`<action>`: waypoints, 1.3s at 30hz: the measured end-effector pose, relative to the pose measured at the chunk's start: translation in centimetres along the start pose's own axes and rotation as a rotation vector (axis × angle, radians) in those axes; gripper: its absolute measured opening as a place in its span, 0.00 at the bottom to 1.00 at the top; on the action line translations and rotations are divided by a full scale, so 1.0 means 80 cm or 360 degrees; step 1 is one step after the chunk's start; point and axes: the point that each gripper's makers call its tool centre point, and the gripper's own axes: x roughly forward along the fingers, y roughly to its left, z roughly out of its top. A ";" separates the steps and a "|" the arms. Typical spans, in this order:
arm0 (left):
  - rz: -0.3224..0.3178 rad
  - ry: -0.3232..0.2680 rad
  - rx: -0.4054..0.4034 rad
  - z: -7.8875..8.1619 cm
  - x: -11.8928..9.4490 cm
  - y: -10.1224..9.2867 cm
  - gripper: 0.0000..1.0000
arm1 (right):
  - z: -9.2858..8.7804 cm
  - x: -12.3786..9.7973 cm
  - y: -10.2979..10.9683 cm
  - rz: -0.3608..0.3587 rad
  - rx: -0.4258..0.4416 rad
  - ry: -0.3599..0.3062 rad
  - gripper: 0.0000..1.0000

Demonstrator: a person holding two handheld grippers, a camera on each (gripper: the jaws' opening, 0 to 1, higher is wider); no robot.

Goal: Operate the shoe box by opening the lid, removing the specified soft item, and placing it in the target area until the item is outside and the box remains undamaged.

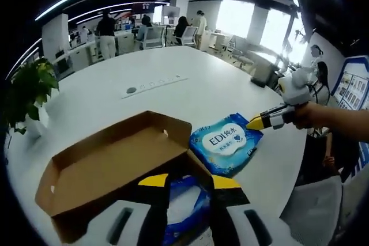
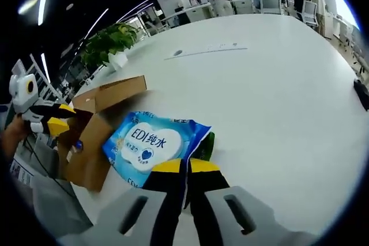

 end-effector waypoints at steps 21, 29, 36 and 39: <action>0.0109 -0.0101 -0.0042 -0.026 -0.074 0.041 0.34 | 0.010 -0.028 -0.002 -0.0075 -0.0240 0.0002 0.09; 0.0125 -0.0111 -0.0045 -0.041 -0.094 0.050 0.37 | 0.016 -0.042 0.013 -0.0058 -0.0364 0.0023 0.17; 0.0149 -0.0116 -0.0046 -0.051 -0.112 0.059 0.38 | 0.024 -0.056 0.029 -0.0031 -0.0467 0.0041 0.22; 0.0156 -0.0127 -0.0027 -0.054 -0.119 0.063 0.38 | 0.028 -0.062 0.042 -0.0003 -0.0522 0.0053 0.25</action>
